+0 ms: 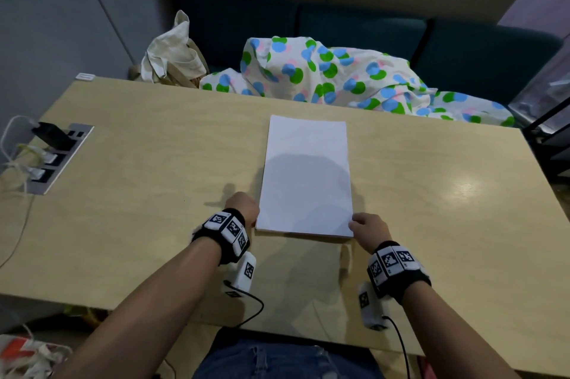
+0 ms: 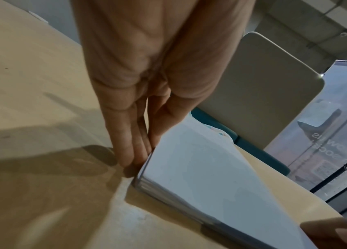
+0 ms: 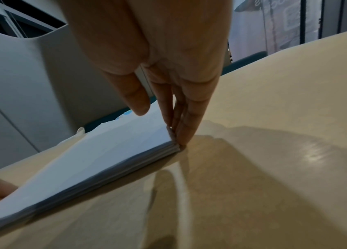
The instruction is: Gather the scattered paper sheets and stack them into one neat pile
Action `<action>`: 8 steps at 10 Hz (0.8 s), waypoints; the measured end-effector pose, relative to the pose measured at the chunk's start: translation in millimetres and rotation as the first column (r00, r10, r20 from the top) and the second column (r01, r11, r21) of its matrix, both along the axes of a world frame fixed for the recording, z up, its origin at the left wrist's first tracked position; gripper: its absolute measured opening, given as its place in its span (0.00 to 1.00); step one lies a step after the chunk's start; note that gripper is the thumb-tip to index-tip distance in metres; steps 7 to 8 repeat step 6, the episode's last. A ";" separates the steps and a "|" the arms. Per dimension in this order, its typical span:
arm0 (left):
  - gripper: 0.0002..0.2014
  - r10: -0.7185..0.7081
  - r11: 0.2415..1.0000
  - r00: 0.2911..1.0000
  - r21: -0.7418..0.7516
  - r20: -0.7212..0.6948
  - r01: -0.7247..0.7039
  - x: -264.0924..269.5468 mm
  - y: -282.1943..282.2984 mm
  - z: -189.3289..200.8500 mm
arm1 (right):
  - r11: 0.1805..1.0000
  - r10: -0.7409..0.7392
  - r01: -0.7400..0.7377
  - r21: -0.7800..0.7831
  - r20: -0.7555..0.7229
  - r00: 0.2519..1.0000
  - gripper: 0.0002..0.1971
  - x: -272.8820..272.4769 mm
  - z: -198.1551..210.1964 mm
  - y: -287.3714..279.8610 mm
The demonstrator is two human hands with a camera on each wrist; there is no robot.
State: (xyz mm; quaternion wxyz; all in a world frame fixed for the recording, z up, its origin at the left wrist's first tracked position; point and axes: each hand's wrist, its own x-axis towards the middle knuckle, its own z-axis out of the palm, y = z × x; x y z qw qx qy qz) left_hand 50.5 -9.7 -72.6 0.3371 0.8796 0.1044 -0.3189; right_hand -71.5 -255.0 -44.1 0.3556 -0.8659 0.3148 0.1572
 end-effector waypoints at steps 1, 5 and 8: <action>0.09 -0.020 0.999 0.999 0.041 0.032 0.019 -0.7 -5.5 6.5 | 1.000 0.013 -0.013 -0.017 -0.005 1.000 0.12 0.0 -2.0 0.9; 0.06 -0.253 0.961 0.967 0.125 0.034 0.247 -7.6 0.0 23.1 | 0.997 0.063 -0.063 -0.054 -0.017 0.998 0.15 -3.8 11.4 -0.6; 0.11 -0.459 0.884 0.888 0.120 0.033 0.453 -18.5 18.4 35.7 | 0.979 0.166 -0.168 -0.116 -0.032 0.986 0.15 -21.2 13.9 -4.1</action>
